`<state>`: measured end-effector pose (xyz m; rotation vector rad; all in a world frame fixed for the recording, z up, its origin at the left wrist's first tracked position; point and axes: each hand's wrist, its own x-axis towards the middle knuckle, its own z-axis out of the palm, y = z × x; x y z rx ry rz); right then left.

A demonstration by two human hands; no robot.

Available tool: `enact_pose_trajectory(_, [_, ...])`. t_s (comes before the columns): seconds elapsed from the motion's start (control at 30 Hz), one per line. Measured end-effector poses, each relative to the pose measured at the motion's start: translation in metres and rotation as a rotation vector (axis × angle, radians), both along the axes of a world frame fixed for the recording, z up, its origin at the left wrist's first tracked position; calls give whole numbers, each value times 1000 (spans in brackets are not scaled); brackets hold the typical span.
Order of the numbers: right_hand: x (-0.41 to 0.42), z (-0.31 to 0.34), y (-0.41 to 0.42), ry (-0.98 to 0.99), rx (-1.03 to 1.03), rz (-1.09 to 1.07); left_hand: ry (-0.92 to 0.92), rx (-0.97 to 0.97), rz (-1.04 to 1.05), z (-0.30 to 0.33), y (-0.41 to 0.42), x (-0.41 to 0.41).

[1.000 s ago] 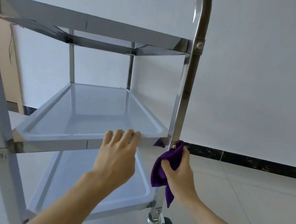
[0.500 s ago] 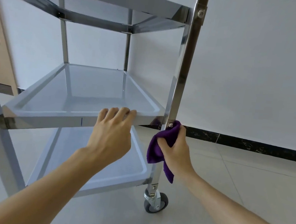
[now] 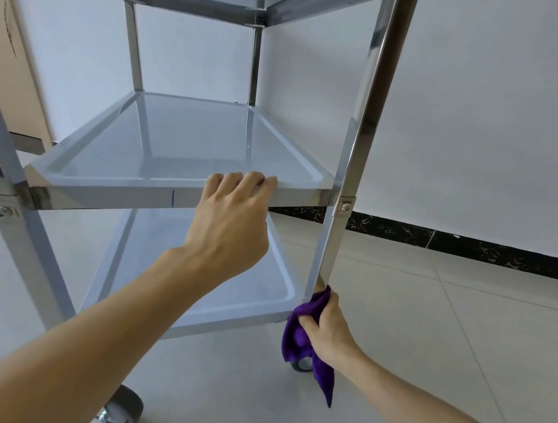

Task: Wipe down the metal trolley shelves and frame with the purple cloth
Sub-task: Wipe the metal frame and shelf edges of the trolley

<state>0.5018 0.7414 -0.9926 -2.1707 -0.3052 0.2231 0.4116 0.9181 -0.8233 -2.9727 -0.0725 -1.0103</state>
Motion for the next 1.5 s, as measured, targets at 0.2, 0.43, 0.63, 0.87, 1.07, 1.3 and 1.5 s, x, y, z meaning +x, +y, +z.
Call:
enact_pose_trajectory(0.2, [7, 5, -3, 158, -305, 87, -7, -89, -81, -1, 8, 0])
enact_pose_trajectory(0.43, [2, 34, -12, 214, -753, 305, -25, -295, -298, 12, 33, -32])
enact_pose_trajectory(0.63, [-9, 65, -3, 278, -946, 498, 151, -414, -310, 19, 65, -78])
enact_pose_trajectory(0.87, [-52, 59, 53, 2, -834, 758, 429, -474, -151, -4, 119, -125])
enact_pose_trajectory(1.07, [-76, 65, 125, -294, -436, 844, 398, -532, -211, -25, 146, -159])
enact_pose_trajectory(1.3, [-108, 36, 218, -757, -521, 848, 559, -671, -12, -50, 196, -182])
enact_pose_trajectory(1.5, [-115, -4, 246, -703, -663, 868, 426, -678, 282, -90, 193, -162])
